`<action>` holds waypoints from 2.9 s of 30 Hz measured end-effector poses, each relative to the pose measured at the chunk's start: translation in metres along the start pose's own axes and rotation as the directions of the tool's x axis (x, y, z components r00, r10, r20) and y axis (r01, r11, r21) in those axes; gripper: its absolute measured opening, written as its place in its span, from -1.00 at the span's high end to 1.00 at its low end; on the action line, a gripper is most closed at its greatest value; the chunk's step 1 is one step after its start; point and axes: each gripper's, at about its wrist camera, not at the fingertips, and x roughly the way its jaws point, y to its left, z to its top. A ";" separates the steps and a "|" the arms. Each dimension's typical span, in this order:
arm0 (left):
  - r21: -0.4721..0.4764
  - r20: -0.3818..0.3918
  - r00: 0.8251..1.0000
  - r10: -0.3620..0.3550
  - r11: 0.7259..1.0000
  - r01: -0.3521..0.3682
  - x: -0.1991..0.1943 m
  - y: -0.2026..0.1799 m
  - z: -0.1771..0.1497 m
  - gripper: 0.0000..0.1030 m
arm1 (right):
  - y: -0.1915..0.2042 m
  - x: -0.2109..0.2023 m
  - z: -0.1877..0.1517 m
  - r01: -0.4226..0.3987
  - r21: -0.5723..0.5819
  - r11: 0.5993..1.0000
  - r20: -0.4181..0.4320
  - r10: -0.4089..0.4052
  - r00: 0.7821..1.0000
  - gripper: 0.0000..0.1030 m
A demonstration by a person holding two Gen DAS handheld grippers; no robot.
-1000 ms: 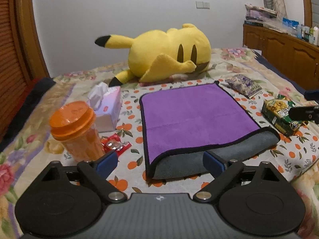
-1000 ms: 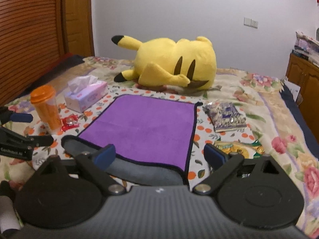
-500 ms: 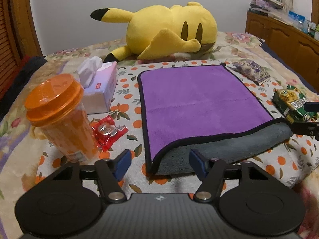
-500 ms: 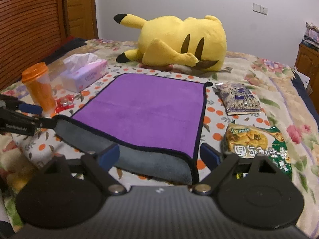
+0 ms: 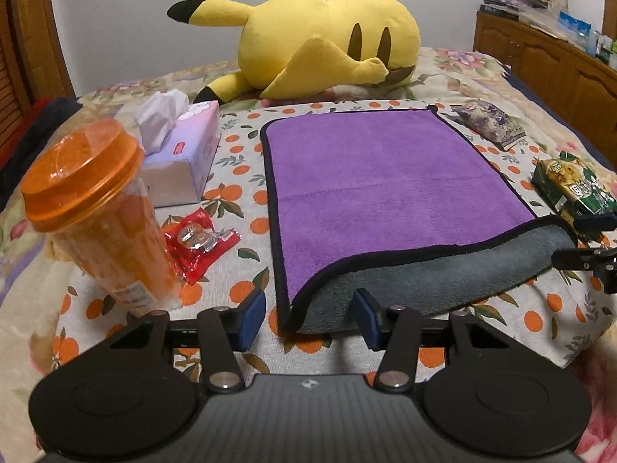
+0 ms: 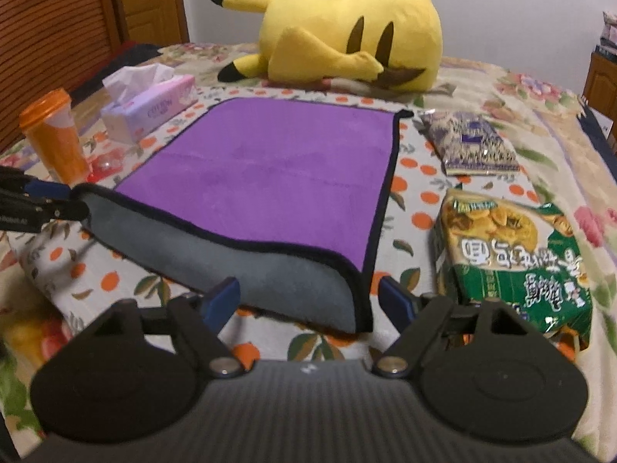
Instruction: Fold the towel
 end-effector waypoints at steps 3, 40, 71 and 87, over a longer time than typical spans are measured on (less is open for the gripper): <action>-0.009 -0.007 1.000 -0.001 1.000 0.001 0.004 0.002 0.000 -0.04 | -0.007 0.004 0.001 -0.010 0.032 0.999 -0.013 0.011 1.000 -0.52; -0.006 0.000 0.999 -0.045 0.999 0.045 0.006 -0.002 -0.005 0.78 | -0.036 0.012 0.002 -0.090 0.099 0.991 -0.012 0.092 0.996 0.92; 0.035 0.141 0.986 -0.089 0.996 0.085 -0.006 -0.008 0.045 0.84 | -0.041 -0.007 0.024 -0.069 0.046 0.997 0.181 0.060 0.982 0.93; 0.017 0.176 0.981 -0.078 0.997 0.077 -0.001 0.001 0.081 0.84 | -0.035 -0.004 0.055 -0.033 -0.027 0.999 0.256 0.038 0.966 0.93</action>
